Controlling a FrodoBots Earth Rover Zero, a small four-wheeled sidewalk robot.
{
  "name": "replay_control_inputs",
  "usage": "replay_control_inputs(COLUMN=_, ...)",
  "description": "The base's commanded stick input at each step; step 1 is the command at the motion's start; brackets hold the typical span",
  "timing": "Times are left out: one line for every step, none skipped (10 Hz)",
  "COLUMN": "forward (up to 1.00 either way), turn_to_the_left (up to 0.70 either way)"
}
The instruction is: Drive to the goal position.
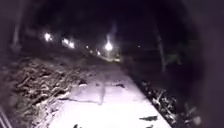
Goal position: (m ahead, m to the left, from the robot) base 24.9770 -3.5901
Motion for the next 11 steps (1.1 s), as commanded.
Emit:
replay_control_inputs(forward=0.45, turn_to_the_left=0.00)
replay_control_inputs(forward=0.45, turn_to_the_left=0.00)
replay_control_inputs(forward=0.45, turn_to_the_left=0.00)
replay_control_inputs(forward=0.45, turn_to_the_left=0.00)
replay_control_inputs(forward=0.45, turn_to_the_left=0.00)
replay_control_inputs(forward=0.45, turn_to_the_left=0.00)
replay_control_inputs(forward=0.45, turn_to_the_left=0.00)
replay_control_inputs(forward=0.45, turn_to_the_left=0.00)
replay_control_inputs(forward=0.45, turn_to_the_left=0.00)
replay_control_inputs(forward=0.45, turn_to_the_left=0.00)
replay_control_inputs(forward=0.45, turn_to_the_left=0.00)
